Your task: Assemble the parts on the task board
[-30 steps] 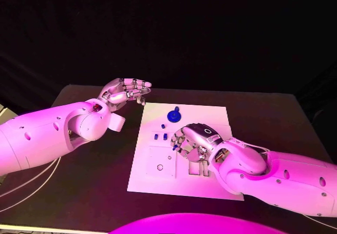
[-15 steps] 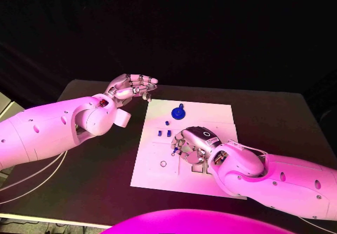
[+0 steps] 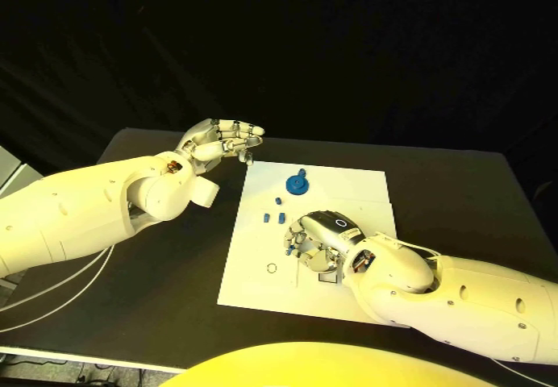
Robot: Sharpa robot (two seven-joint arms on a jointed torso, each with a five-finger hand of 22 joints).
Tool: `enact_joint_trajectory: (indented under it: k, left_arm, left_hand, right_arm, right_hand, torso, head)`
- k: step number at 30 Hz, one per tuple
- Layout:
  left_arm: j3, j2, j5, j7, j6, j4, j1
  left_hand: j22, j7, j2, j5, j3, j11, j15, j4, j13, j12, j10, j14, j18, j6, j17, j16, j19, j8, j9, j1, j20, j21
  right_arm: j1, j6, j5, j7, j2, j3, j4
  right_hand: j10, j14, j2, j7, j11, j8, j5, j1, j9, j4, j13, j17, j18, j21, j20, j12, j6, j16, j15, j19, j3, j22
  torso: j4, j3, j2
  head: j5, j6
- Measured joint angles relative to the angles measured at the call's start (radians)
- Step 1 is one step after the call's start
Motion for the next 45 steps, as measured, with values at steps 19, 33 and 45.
enact_joint_trajectory:
  k: [19, 33, 45]
  left_arm:
    - [0.000, -0.001, 0.000, -0.002, 0.001, 0.000, 0.000]
    - [0.000, -0.001, 0.000, -0.004, 0.002, 0.000, 0.000]
    - [0.000, 0.000, 0.000, -0.006, 0.002, -0.001, 0.000]
  left_hand:
    - [0.000, 0.000, 0.000, 0.000, 0.000, 0.000, 0.000, 0.000, 0.000, 0.000, 0.000, 0.000, 0.000, 0.000, 0.000, 0.000, 0.000, 0.000, 0.000, 0.000, 0.000, 0.000]
    - [0.000, 0.000, 0.000, 0.000, 0.000, 0.004, 0.000, 0.000, -0.002, 0.000, -0.004, 0.000, 0.000, 0.000, 0.000, 0.000, 0.000, 0.006, -0.001, 0.000, 0.000, 0.000]
    - [0.000, 0.000, 0.000, 0.000, 0.000, 0.004, 0.000, 0.000, -0.002, 0.000, -0.004, 0.000, 0.000, 0.000, 0.000, 0.000, 0.000, 0.006, -0.001, 0.000, 0.000, 0.000]
  right_arm:
    - [-0.004, 0.010, -0.021, -0.015, 0.018, 0.002, -0.012]
    - [-0.007, 0.022, -0.060, -0.048, 0.026, 0.001, -0.014]
    - [-0.009, 0.022, -0.074, -0.053, 0.023, 0.001, -0.008]
  right_hand:
    - [0.000, 0.000, -0.003, -0.002, 0.000, 0.002, 0.002, -0.003, 0.001, -0.003, -0.001, 0.000, 0.000, 0.000, 0.000, -0.003, -0.003, 0.000, 0.000, 0.000, 0.003, 0.000]
    - [0.000, 0.000, -0.005, 0.001, 0.000, 0.001, 0.005, -0.005, 0.002, -0.003, -0.001, 0.000, 0.000, 0.000, 0.000, -0.004, 0.000, 0.000, 0.000, 0.000, 0.003, 0.000]
    - [0.001, 0.000, -0.005, 0.001, 0.000, 0.000, 0.004, -0.005, 0.002, -0.003, -0.001, 0.000, 0.000, 0.000, 0.000, -0.005, 0.000, 0.000, 0.000, 0.000, 0.003, -0.001]
  torso:
    - [-0.0001, -0.0004, -0.001]
    - [0.0001, -0.0004, -0.001]
    - [-0.0007, 0.0002, -0.001]
  head:
    - [0.000, -0.003]
    - [-0.001, -0.005]
    - [0.001, -0.006]
